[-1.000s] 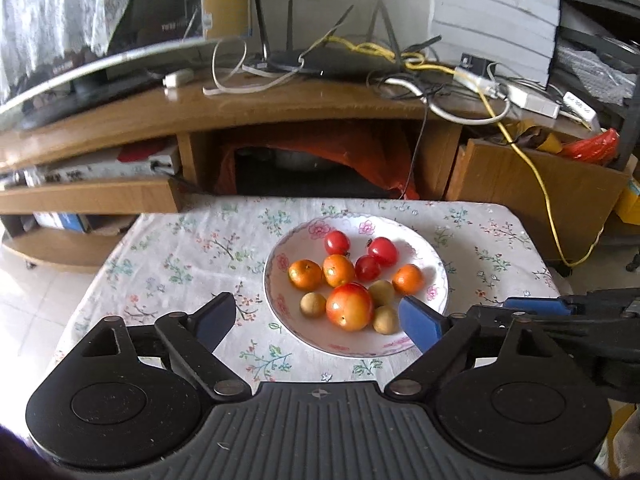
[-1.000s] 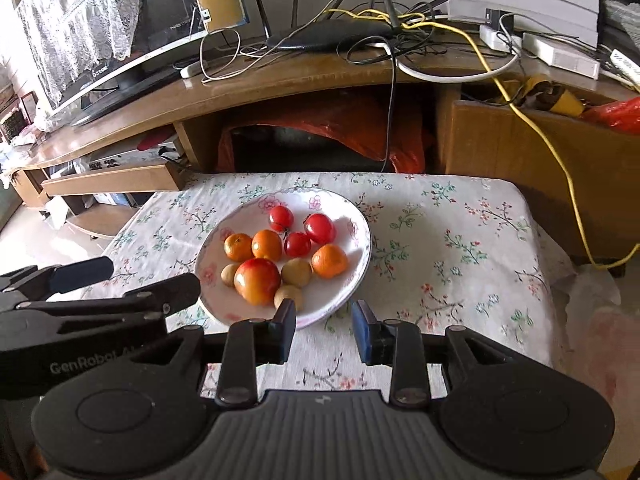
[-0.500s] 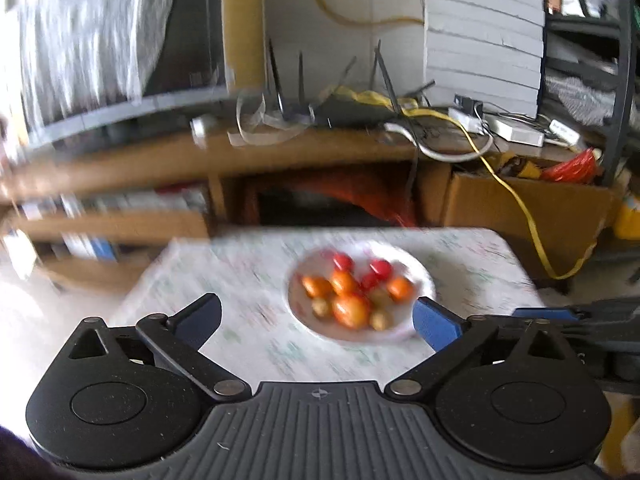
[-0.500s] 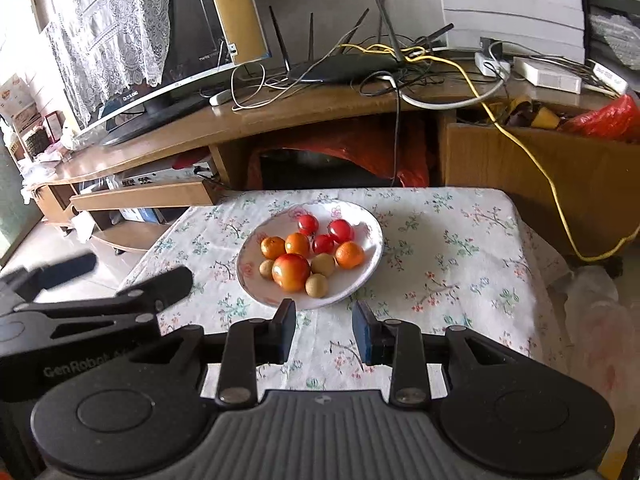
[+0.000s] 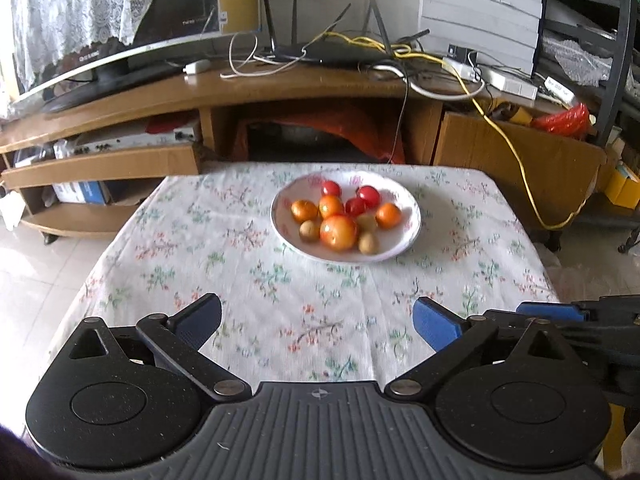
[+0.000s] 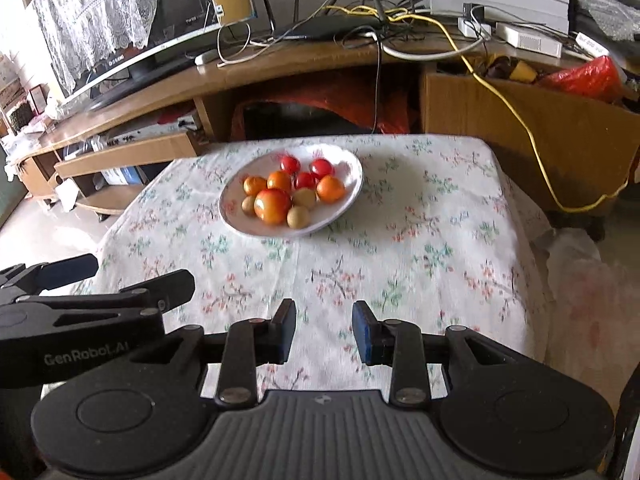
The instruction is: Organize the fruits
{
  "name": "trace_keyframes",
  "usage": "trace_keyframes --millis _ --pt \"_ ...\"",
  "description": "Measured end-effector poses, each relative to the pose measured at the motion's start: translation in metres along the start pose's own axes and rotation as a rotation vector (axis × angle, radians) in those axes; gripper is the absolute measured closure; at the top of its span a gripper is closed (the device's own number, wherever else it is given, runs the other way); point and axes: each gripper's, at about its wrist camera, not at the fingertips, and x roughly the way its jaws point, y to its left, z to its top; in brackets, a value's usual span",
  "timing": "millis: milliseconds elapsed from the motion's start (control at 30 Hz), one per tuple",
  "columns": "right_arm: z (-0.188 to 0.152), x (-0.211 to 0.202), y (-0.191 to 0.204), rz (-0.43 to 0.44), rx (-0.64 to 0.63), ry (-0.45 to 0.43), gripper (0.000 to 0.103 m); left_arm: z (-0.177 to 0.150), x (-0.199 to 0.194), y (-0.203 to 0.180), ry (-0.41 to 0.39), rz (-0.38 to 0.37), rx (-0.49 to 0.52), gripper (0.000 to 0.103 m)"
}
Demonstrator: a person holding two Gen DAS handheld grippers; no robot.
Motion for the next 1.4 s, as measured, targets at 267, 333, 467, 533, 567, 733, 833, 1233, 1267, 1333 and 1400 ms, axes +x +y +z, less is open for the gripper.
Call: trace_keyframes --millis 267,333,467,533,567,733,833,1233,1267,1333,1400 --pt "-0.016 -0.005 0.003 -0.009 -0.004 0.024 0.07 -0.013 -0.005 0.0 0.054 -0.008 -0.001 0.0" --pt "-0.02 -0.005 0.004 -0.012 -0.005 0.03 0.07 -0.015 -0.005 0.0 0.068 -0.009 0.003 0.0" --pt "-0.023 -0.005 0.004 -0.012 -0.006 0.041 0.07 -0.019 -0.004 0.002 0.098 -0.022 -0.015 0.0" --pt "-0.025 -0.005 0.005 -0.013 -0.006 0.045 0.07 -0.02 -0.004 0.001 0.108 -0.013 -0.011 0.0" --pt "-0.026 -0.004 0.005 -0.015 -0.007 0.049 0.07 -0.021 -0.003 0.001 0.11 -0.011 -0.007 0.0" --pt "-0.028 -0.003 0.004 -0.015 -0.006 0.057 0.07 -0.022 -0.003 0.001 0.109 -0.015 0.005 0.001" --pt "-0.028 -0.003 0.004 -0.014 -0.005 0.057 0.07 -0.023 -0.003 0.001 0.101 -0.017 0.014 0.001" --pt "-0.029 -0.002 0.006 -0.015 -0.014 0.06 0.07 -0.024 -0.008 -0.002 0.072 -0.001 0.039 0.003" --pt "-0.029 -0.002 0.006 -0.016 -0.015 0.06 0.07 -0.024 -0.008 -0.003 0.068 0.003 0.043 0.003" --pt "-0.03 -0.002 0.007 -0.016 -0.017 0.059 0.07 -0.025 -0.009 -0.003 0.058 0.011 0.054 0.003" --pt "-0.03 -0.002 0.007 -0.014 -0.019 0.059 0.07 -0.025 -0.01 -0.004 0.05 0.015 0.06 0.003"
